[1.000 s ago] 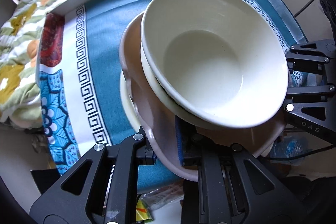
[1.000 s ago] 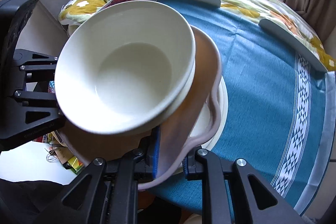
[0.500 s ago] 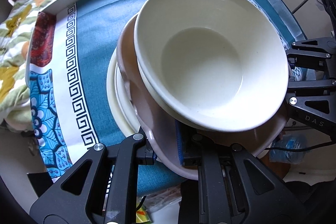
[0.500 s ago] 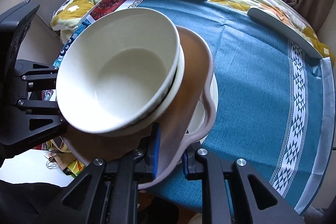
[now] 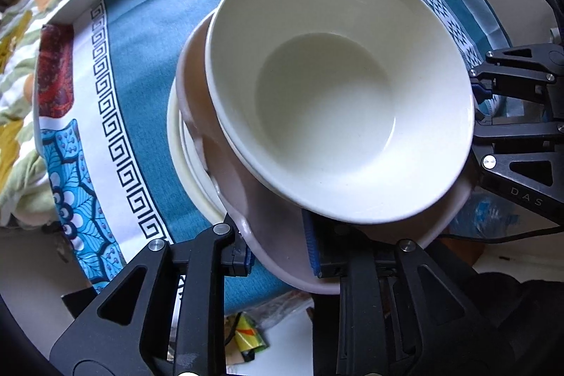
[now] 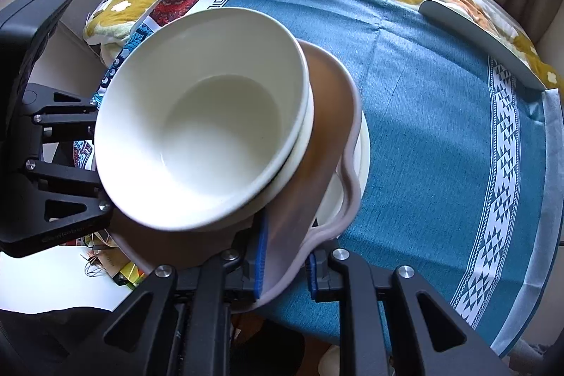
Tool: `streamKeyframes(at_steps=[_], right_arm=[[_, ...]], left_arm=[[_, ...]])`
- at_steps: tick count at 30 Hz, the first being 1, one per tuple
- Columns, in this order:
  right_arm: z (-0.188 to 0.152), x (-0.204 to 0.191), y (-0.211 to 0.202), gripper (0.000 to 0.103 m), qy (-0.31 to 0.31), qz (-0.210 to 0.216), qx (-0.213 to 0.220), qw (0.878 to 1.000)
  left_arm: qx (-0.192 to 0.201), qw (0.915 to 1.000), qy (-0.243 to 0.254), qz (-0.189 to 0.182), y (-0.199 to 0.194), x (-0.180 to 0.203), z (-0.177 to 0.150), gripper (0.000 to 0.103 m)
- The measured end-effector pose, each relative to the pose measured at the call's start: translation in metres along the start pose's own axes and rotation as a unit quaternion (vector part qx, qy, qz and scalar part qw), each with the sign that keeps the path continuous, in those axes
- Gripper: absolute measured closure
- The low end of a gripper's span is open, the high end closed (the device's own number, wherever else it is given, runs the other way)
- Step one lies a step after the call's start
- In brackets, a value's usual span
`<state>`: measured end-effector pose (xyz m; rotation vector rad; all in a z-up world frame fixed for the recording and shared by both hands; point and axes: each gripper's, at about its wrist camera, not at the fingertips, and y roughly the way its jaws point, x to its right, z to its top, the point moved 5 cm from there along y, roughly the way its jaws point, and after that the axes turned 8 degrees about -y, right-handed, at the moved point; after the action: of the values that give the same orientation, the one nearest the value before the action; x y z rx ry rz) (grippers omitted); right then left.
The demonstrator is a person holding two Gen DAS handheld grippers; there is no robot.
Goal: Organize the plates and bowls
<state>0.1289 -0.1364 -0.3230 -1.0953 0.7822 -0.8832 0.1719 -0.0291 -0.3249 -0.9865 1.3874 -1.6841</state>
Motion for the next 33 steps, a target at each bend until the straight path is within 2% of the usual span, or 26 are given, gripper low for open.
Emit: streamKeyframes(at_steps=[4, 9, 15, 23, 28, 31, 33], right_arm=[[0.001, 0.001, -0.004, 0.084, 0.004, -0.004, -0.004, 1.000], [0.000, 0.003, -0.010, 0.078, 0.003, -0.006, -0.009, 1.000], [-0.003, 0.003, -0.019, 0.075, 0.010, -0.008, -0.010, 1.000], [-0.010, 0.002, -0.044, 0.074, 0.029, -0.012, 0.013, 0.999], [-0.021, -0.008, -0.077, 0.074, 0.035, -0.019, 0.054, 0.998], [-0.028, -0.017, -0.110, 0.074, 0.033, -0.026, 0.090, 0.995], [-0.032, -0.023, -0.133, 0.074, 0.033, -0.029, 0.112, 0.993]], left_arm=[[-0.006, 0.9999, 0.010, 0.000, -0.005, 0.004, 0.003, 0.073], [0.008, 0.9995, 0.029, 0.006, -0.018, 0.011, 0.000, 0.049], [0.020, 0.9994, 0.028, 0.002, -0.031, 0.015, -0.003, 0.047], [0.042, 0.9988, 0.024, 0.002, -0.053, 0.014, -0.023, 0.047], [0.081, 0.9967, -0.003, 0.003, -0.085, 0.017, -0.046, 0.047], [0.124, 0.9917, -0.036, -0.001, -0.119, 0.022, -0.059, 0.047], [0.161, 0.9854, -0.057, 0.003, -0.146, 0.029, -0.067, 0.047]])
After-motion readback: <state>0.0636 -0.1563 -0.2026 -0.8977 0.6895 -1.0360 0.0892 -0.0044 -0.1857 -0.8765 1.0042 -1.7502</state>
